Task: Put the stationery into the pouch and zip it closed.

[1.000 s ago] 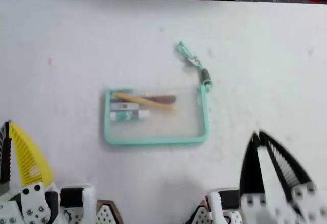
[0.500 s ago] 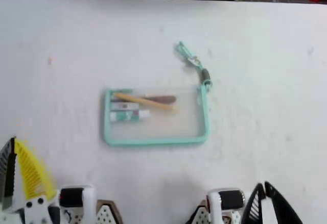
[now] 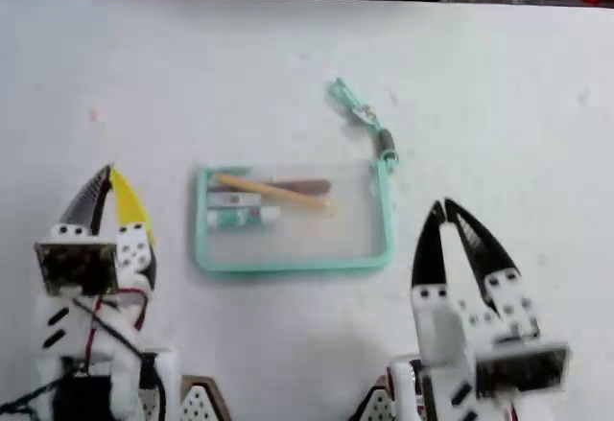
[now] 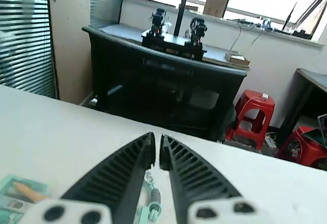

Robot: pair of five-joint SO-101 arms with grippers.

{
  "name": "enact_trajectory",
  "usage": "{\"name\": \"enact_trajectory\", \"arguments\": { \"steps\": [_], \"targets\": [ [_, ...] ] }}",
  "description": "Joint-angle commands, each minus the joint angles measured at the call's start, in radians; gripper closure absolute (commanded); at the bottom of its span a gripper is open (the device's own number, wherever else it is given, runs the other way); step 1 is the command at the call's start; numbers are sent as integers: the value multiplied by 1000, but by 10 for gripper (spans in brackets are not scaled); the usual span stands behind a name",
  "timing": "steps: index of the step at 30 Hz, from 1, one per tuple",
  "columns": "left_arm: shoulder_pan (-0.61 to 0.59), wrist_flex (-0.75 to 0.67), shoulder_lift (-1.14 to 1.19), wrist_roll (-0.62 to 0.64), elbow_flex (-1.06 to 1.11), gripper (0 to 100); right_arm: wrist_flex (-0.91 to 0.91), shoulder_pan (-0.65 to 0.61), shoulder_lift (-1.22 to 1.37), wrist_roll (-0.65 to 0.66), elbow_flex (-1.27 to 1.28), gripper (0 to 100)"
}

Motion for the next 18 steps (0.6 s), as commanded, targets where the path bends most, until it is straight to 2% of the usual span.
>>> {"name": "enact_trajectory", "arguments": {
  "steps": [1, 9, 15, 18],
  "targets": [
    [13, -153, 1, -8, 163, 976, -143, -4, -4, 0, 169, 981],
    [12, -471, 1, -9, 511, 976, -492, -2, -4, 0, 577, 981],
    [18, -480, 4, -9, 511, 976, -808, -2, -4, 0, 862, 981],
    [18, -471, 4, -9, 511, 976, -805, -2, 2, 0, 864, 981]
  ]
}}
